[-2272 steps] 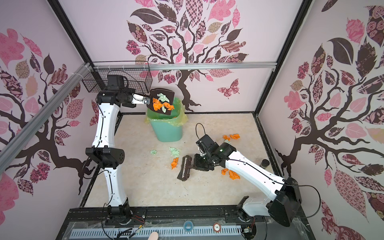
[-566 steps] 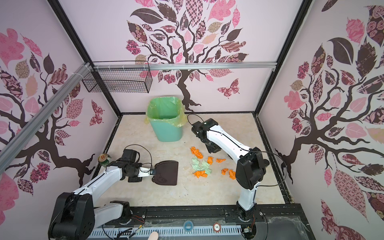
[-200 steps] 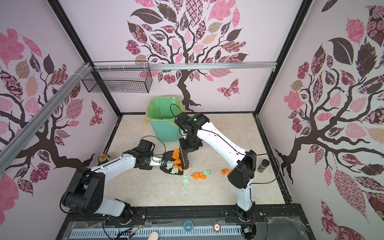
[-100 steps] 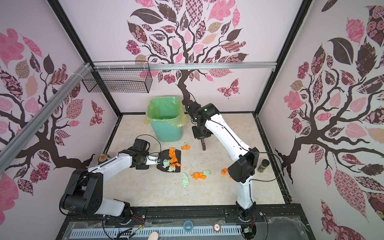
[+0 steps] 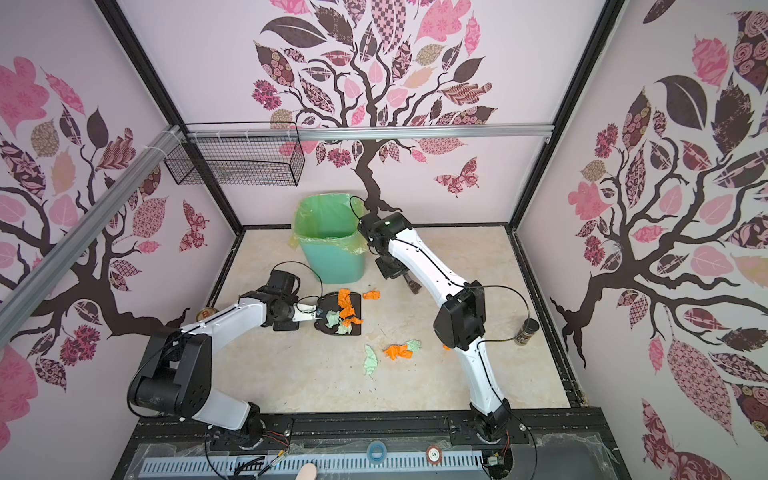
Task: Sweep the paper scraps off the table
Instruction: 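Push scraps onto the dustpan with the brush while the left gripper holds it, then sweep more scraps onto the dustpan with the right gripper's brush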
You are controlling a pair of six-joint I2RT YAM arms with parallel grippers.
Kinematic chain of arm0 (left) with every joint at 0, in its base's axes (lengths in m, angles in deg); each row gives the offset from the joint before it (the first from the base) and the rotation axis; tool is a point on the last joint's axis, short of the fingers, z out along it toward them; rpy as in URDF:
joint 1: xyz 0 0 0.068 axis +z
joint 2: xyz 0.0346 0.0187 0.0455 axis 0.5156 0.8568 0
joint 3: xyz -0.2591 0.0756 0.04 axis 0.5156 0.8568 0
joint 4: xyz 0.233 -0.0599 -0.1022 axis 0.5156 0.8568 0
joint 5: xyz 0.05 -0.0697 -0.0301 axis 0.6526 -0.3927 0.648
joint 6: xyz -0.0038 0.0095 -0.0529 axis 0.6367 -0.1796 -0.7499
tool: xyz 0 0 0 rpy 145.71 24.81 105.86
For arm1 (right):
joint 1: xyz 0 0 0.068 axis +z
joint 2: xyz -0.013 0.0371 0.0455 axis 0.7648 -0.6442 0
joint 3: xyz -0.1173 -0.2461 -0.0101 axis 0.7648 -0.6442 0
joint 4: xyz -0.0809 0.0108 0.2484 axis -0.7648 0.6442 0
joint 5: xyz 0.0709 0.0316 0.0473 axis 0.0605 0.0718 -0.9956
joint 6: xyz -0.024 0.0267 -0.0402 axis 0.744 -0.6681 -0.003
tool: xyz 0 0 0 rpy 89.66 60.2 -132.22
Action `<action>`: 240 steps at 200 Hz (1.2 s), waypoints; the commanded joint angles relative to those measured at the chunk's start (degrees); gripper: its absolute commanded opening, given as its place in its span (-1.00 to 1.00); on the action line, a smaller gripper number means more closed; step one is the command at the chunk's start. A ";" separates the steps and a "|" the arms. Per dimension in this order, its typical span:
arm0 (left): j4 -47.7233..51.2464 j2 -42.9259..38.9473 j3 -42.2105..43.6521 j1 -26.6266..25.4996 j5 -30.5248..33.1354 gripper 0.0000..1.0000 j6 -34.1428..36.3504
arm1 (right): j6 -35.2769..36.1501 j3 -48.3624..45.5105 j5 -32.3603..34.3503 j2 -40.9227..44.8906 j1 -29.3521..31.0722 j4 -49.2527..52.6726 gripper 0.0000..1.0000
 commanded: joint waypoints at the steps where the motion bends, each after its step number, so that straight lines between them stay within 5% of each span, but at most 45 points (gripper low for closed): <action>1: 0.21 0.75 -1.98 0.16 -1.16 -1.00 -0.63 | 1.20 -1.36 -4.03 -1.94 2.54 1.28 -1.00; 63: 0.20 0.49 -1.53 0.20 -1.41 -1.00 -0.76 | 2.15 -8.36 -7.26 -1.92 10.73 1.11 -1.00; 180: -0.69 0.19 0.24 -2.06 -1.38 -1.00 -2.60 | 1.07 -1.21 -12.78 0.12 20.69 1.73 -1.00; 240: -0.05 -0.33 0.82 -2.80 -2.12 -1.00 -3.66 | -8.92 -1.23 -11.60 5.80 18.92 1.57 -1.00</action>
